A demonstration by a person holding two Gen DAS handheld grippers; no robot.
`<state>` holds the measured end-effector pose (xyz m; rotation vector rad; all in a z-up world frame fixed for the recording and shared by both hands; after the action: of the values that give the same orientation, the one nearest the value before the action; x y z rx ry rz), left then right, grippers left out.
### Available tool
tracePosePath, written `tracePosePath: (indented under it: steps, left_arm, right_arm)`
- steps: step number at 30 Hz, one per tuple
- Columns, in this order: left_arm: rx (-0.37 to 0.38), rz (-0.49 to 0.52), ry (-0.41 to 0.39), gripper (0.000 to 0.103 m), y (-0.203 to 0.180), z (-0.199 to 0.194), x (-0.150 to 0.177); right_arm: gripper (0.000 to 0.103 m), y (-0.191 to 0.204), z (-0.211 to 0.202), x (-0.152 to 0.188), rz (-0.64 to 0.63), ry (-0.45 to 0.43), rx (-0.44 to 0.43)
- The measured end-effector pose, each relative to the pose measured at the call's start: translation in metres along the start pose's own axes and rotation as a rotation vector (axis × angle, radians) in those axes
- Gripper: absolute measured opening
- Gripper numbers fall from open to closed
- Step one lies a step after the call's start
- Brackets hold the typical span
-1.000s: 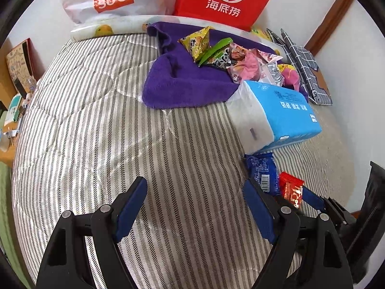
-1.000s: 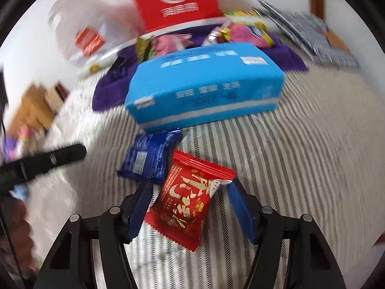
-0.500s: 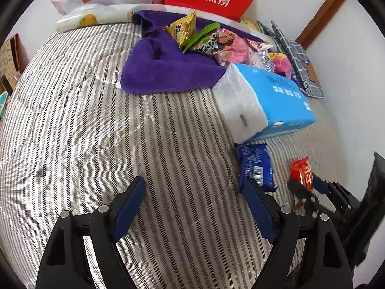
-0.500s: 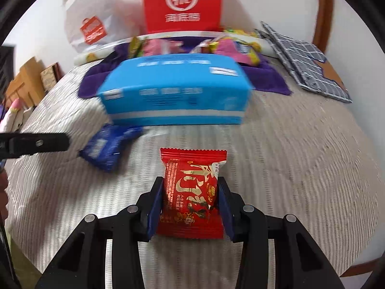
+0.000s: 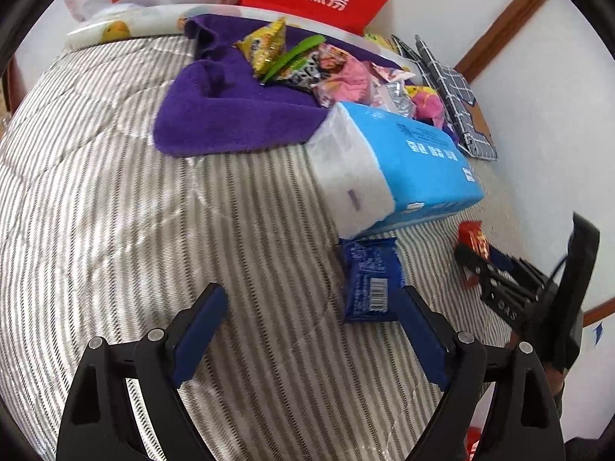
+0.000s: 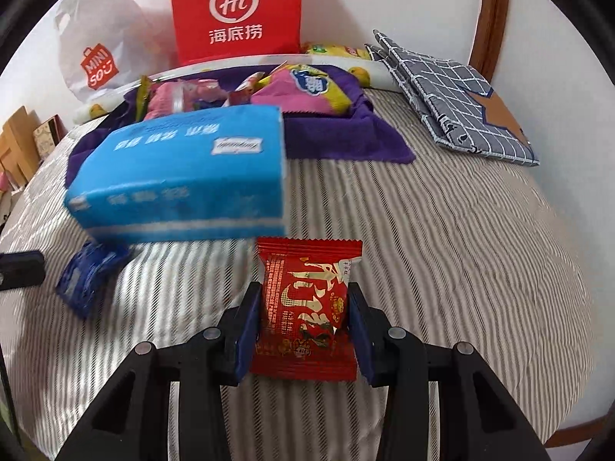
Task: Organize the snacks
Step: 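Grasp the red candy packet with the right gripper while the left grasps the blue biscuit packet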
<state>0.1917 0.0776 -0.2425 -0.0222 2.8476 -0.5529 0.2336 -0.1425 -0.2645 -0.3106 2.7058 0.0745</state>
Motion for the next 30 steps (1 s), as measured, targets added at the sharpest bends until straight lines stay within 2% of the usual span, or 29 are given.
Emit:
tracePosePath:
  steps: [5,10,18,24,30]
  left_arm:
    - [-0.056,0.024,-0.007,0.093,-0.010,0.010,-0.005]
    - [-0.164,0.061,-0.023,0.093,-0.018,0.020,-0.009]
    - [-0.294,0.056,-0.078,0.097,-0.027,0.034,-0.016]
    - [-0.318,0.064,-0.113,0.097,-0.030,0.035,-0.018]
    - [-0.283,0.087,-0.126,0.079,-0.033,0.029,-0.013]
  right_arm:
    - [0.042,-0.013,0.012,-0.016,0.033,-0.001,-0.003]
    - [0.043,-0.016,0.016,-0.022,0.030,-0.029,-0.006]
    - [0.046,-0.019,0.017,-0.023,0.043,-0.032,-0.024]
    - [0.047,-0.019,0.018,-0.023,0.046,-0.032,-0.031]
    - [0.048,-0.019,0.018,-0.023,0.046,-0.032,-0.035]
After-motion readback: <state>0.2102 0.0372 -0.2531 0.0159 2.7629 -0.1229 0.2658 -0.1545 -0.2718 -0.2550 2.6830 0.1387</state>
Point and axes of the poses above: each gripper's, at about its wrist camera, not at the fingertips, and z roughly the way its jaws point, y to its left, x to its underside, the point moved 8 cm from there along z, roughly the way its jaws point, and after that the axes turned 11 degrees about y, right-handed, at the moved point
